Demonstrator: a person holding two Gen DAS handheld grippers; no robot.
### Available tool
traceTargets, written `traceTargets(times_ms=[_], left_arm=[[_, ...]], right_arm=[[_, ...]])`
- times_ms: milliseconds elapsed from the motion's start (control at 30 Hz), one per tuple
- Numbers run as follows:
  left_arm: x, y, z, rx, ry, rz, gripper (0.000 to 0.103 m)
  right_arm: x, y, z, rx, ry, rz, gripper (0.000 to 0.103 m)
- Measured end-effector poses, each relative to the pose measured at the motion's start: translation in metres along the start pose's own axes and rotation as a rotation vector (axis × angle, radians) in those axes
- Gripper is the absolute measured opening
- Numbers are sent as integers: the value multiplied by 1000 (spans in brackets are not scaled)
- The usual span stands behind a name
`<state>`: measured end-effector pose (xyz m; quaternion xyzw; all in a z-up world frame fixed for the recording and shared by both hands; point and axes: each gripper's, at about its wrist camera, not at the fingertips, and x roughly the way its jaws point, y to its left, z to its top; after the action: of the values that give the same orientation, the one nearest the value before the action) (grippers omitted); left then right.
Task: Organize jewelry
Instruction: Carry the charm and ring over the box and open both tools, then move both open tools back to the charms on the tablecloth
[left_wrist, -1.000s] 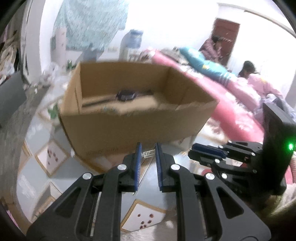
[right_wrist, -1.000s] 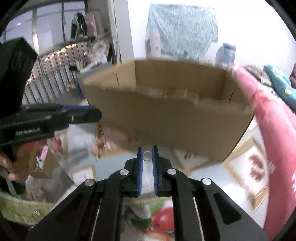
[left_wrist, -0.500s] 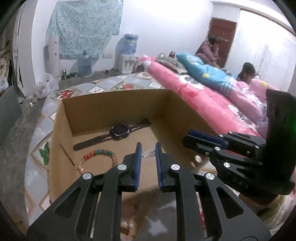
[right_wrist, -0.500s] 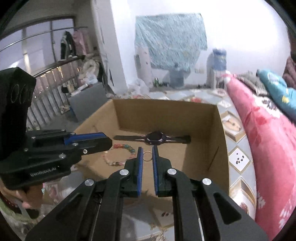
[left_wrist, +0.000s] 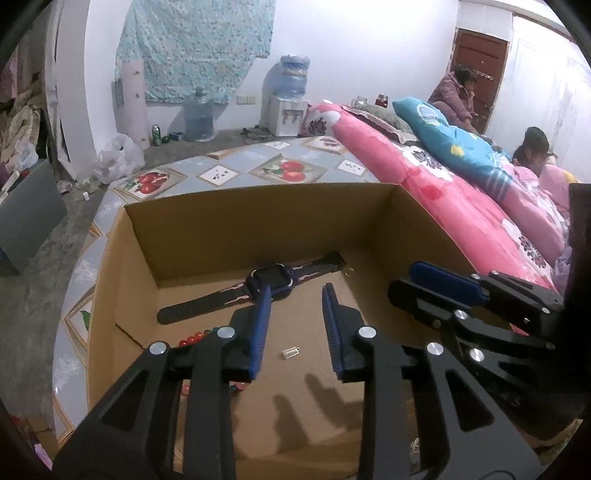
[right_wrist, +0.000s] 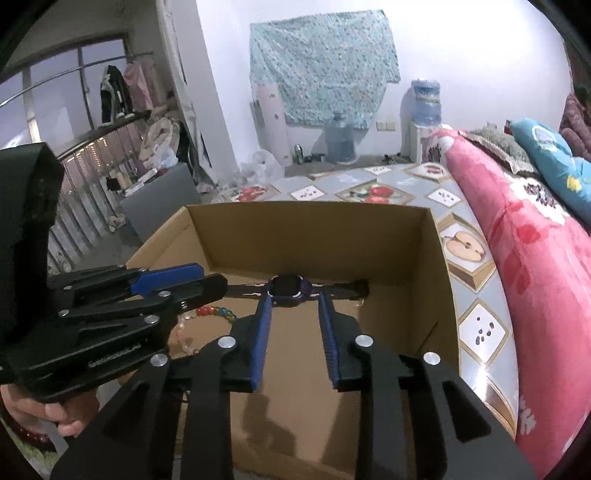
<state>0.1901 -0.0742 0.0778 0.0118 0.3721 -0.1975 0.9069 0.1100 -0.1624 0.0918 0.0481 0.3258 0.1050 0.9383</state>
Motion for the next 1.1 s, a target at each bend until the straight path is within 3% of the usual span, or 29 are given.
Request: traceTargets(times_ms=[333, 633, 833, 967, 1100], left_arm=[[-47, -7, -11, 13, -109, -19, 44], [-93, -16, -51, 56, -156, -57, 57], [-113, -20, -84, 80, -155, -82, 61], [-117, -25, -107, 94, -135, -109, 62], [-109, -33, -127, 114, -90, -103, 62]], right_arm=[[-50, 10, -8, -8, -106, 49, 37], [-97, 11, -36, 11, -159, 133, 40], [-119, 13, -65, -9, -148, 151, 40], [-132, 3, -86, -16, -116, 90, 40], [-131, -21, -116, 59, -31, 33, 40]])
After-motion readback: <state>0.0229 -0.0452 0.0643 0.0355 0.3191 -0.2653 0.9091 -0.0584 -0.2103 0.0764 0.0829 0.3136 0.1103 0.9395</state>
